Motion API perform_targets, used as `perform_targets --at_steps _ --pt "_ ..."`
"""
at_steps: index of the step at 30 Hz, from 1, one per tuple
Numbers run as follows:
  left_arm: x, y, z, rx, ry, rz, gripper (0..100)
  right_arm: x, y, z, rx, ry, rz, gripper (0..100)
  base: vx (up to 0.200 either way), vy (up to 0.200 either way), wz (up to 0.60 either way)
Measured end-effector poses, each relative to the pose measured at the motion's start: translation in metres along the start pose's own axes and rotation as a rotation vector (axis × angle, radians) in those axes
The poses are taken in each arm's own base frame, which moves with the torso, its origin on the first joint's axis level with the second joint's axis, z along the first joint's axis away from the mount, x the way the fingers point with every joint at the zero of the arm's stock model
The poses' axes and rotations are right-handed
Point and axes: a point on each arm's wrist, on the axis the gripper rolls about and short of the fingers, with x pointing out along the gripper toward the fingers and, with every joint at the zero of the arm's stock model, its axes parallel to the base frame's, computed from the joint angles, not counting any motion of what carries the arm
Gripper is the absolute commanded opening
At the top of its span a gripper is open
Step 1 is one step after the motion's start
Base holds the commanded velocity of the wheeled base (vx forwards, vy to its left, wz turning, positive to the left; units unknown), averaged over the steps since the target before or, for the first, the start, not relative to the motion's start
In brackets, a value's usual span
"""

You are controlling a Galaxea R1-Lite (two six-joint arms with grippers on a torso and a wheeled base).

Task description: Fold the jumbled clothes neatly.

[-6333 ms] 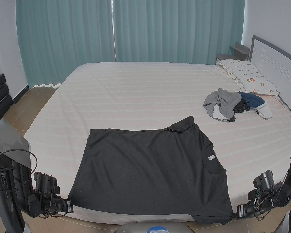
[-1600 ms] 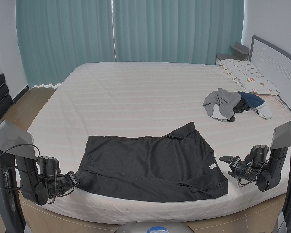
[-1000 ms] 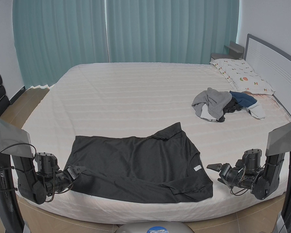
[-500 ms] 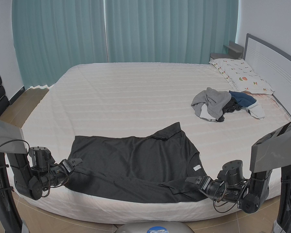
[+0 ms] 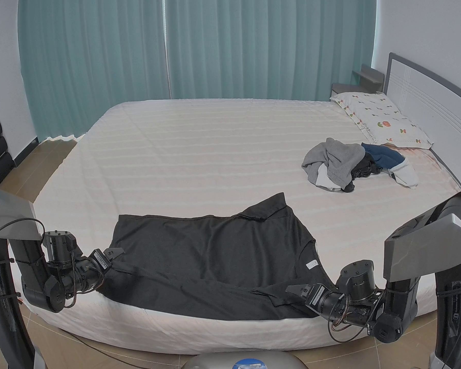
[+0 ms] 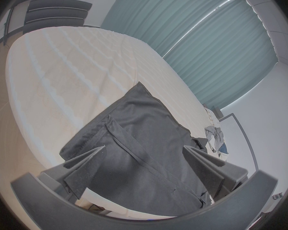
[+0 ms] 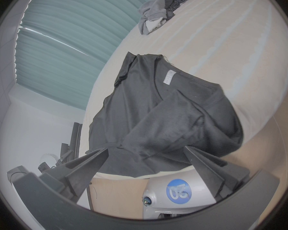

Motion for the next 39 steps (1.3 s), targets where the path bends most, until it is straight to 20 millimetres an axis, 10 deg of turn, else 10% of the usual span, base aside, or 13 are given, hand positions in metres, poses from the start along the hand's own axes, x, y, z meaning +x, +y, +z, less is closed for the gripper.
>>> perform_targets --at_steps 39 --pt "0.015 0.009 0.002 -0.01 -0.001 0.015 100 0.012 -0.004 0.009 -0.005 -0.068 -0.081 100 0.0 0.0 0.0"
